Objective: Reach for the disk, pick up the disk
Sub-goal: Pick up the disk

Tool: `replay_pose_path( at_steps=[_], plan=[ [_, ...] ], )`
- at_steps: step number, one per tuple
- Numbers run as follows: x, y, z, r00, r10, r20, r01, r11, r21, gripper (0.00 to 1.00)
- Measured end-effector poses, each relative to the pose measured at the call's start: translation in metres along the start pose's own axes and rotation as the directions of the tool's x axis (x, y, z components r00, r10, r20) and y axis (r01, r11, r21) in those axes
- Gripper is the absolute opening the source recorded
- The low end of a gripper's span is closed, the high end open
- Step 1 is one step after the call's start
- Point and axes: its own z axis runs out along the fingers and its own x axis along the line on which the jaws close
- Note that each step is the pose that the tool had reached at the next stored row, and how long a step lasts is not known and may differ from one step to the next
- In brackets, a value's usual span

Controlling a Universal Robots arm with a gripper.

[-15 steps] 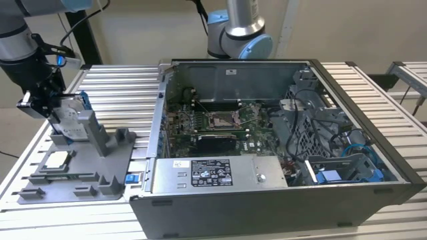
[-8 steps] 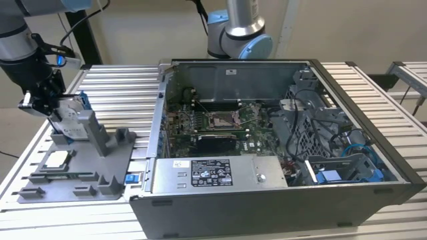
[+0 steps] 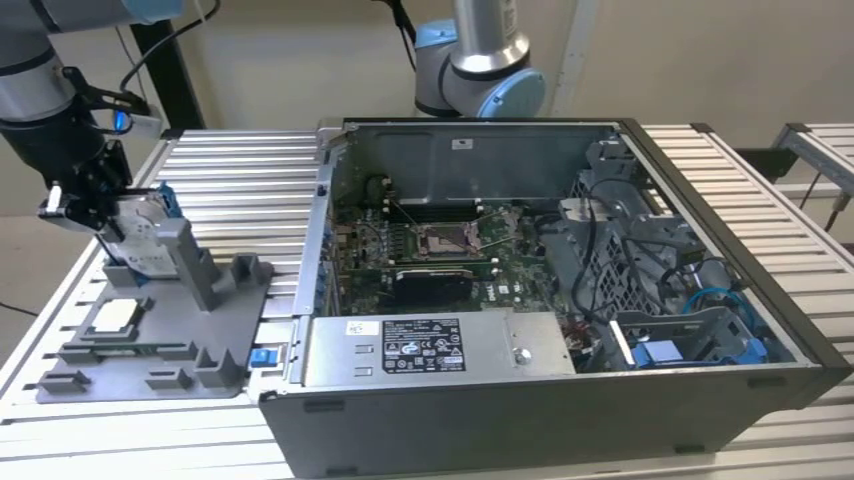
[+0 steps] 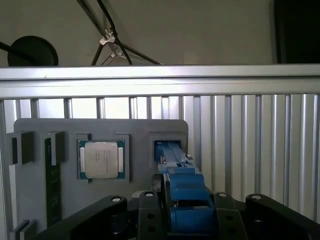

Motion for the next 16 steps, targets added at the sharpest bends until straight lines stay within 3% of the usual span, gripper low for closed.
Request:
replay_pose_path(
  at_steps=[3,4,6,8,11,14,16],
  plan=[
    [0.0000,0.0000,0.0000,0.9999,0.000,-0.0116,0.000,1.0000,0.0005,0.00],
    [0.0001,0.0000,-0.0001,0.9999,0.000,-0.0106,0.000,1.0000,0.0002,0.00],
    [0.0000,0.0000,-0.0001,0.9999,0.000,0.0103,0.000,1.0000,-0.0005,0.00],
    [-0.0001,0.0000,0.0000,1.0000,0.000,0.0096,0.000,1.0000,-0.0004,0.00],
    [0.0001,0.0000,0.0000,1.0000,0.000,0.0007,0.000,1.0000,0.0000,0.00],
    [0.0000,0.0000,-0.0001,1.0000,0.000,0.0001,0.000,1.0000,-0.0001,0.00],
    [0.0000,0.0000,-0.0001,1.0000,0.000,0.0043,0.000,1.0000,-0.0004,0.00]
  ],
)
